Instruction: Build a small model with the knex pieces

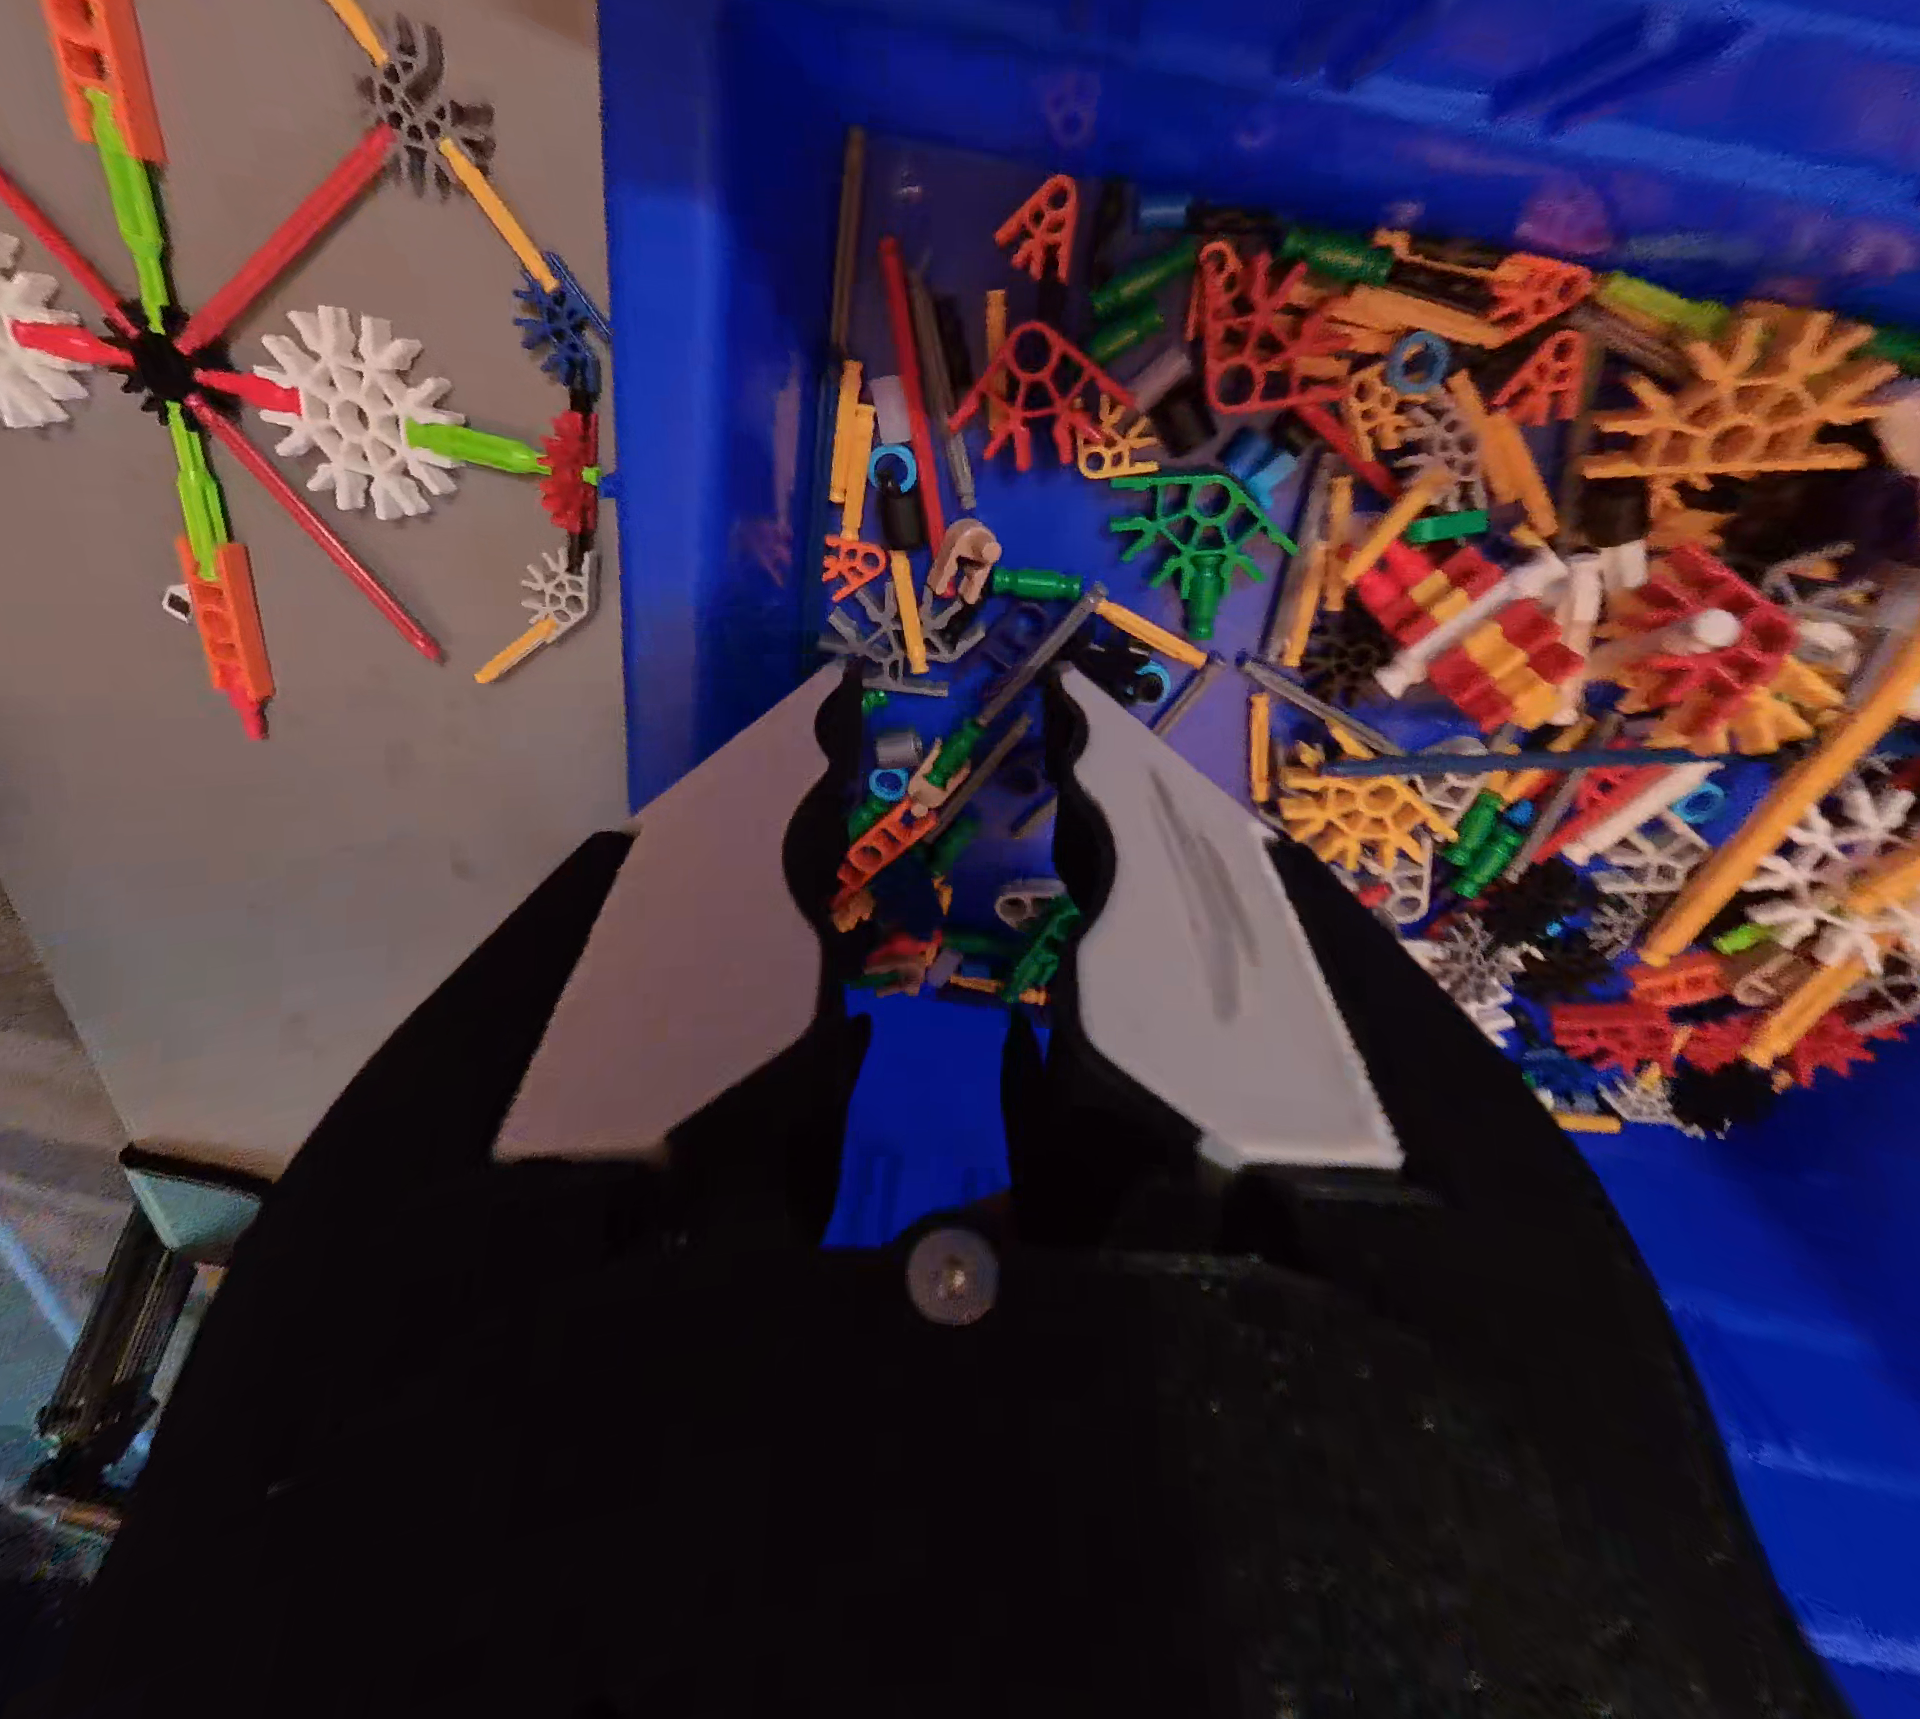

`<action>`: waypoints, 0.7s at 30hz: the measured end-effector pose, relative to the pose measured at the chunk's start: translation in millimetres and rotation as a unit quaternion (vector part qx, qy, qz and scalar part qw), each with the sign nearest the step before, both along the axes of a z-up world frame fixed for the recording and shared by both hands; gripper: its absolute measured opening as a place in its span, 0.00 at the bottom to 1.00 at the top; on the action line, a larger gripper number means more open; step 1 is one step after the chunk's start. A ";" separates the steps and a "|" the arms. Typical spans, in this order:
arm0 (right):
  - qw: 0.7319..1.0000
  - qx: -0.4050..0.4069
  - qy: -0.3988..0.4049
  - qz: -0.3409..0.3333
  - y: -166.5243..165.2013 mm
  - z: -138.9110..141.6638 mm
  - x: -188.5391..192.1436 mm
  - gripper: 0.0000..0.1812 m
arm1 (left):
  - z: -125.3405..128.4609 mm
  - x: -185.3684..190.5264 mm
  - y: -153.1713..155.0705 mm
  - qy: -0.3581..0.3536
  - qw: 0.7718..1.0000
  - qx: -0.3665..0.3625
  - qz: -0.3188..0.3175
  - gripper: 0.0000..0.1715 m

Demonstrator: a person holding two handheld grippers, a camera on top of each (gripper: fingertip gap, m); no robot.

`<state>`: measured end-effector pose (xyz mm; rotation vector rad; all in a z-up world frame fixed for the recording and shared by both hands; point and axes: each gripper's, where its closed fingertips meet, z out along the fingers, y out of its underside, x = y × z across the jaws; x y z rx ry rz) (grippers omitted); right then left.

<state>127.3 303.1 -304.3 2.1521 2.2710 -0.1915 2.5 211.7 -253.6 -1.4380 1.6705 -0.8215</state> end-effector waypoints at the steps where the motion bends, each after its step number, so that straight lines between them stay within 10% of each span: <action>1: 1.000 -0.003 -0.005 0.005 -0.6 -4.6 -0.2 0.17 | -0.4 0.1 -0.1 0.001 1.000 0.001 0.000 0.59; 7: 1.000 -0.002 -0.015 0.007 5.8 -13.7 -2.7 0.00 | -1.9 0.3 1.0 0.002 1.000 0.000 0.003 0.59; 21: 0.995 0.077 0.001 -0.061 61.4 47.9 26.5 0.06 | -4.1 1.9 1.8 0.002 1.000 -0.008 0.006 0.59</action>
